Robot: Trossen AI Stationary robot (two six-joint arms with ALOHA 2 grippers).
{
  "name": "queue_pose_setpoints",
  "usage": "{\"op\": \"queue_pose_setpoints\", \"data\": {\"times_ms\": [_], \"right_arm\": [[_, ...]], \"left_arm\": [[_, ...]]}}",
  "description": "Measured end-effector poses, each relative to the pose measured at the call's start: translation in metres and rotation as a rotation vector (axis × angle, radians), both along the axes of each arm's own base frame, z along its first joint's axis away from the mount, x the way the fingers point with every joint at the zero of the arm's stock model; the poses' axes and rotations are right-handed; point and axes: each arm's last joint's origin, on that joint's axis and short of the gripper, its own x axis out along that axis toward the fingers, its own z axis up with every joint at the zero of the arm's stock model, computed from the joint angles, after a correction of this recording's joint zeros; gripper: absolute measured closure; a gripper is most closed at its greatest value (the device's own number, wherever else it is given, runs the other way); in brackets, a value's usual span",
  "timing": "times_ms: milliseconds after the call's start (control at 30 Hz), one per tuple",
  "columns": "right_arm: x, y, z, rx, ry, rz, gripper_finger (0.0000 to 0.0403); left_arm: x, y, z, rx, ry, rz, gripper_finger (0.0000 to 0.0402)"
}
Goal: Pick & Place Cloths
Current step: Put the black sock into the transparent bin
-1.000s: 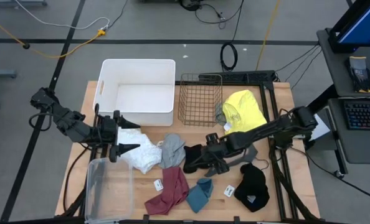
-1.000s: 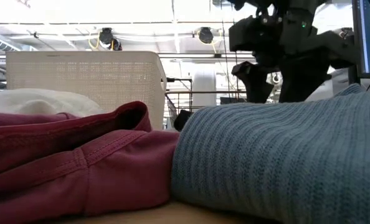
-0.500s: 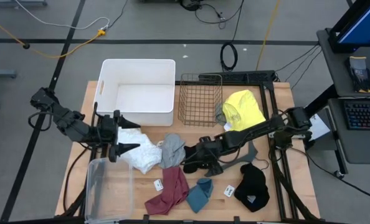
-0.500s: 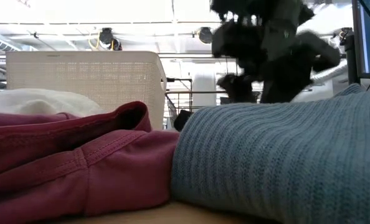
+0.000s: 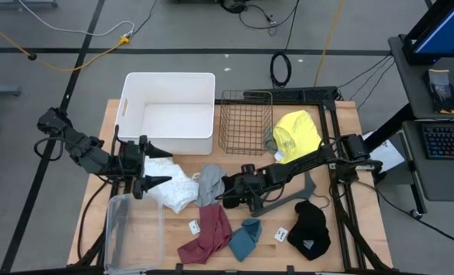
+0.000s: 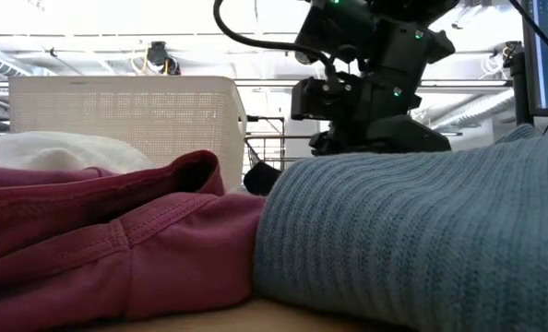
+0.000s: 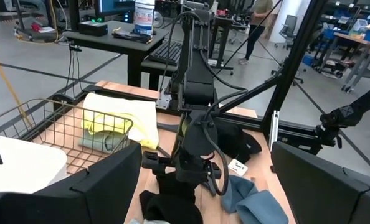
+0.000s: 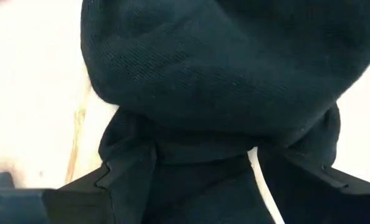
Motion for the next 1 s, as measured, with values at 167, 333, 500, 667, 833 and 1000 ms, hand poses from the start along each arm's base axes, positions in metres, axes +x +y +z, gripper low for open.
{"op": "queue_pose_setpoints", "data": {"times_ms": [167,333,500,667,833,1000], "right_arm": [[-0.002,0.0,-0.002,0.011,0.025,-0.039,0.0169],[-0.006,0.001,-0.004,0.011,0.062,-0.033,0.0247],[-0.011,0.001,-0.006,-0.005,0.114,-0.035,0.0334],[-0.016,0.0,-0.007,0.009,0.172,-0.039,0.0394],[-0.018,0.001,0.002,0.087,0.167,-0.041,0.0398],[-0.026,0.001,0.027,0.12,0.12,-0.03,0.04]], "left_arm": [[0.0,-0.001,0.0,-0.004,0.003,-0.024,0.0039],[0.0,-0.001,0.0,-0.021,0.004,-0.021,0.0039],[0.0,-0.001,0.0,-0.022,0.005,-0.021,0.0039],[0.0,-0.001,0.0,-0.023,0.004,-0.021,0.0039],[0.0,-0.001,0.0,-0.038,0.004,-0.016,0.0039],[0.001,-0.001,0.001,-0.059,-0.011,-0.014,0.0039]]}}
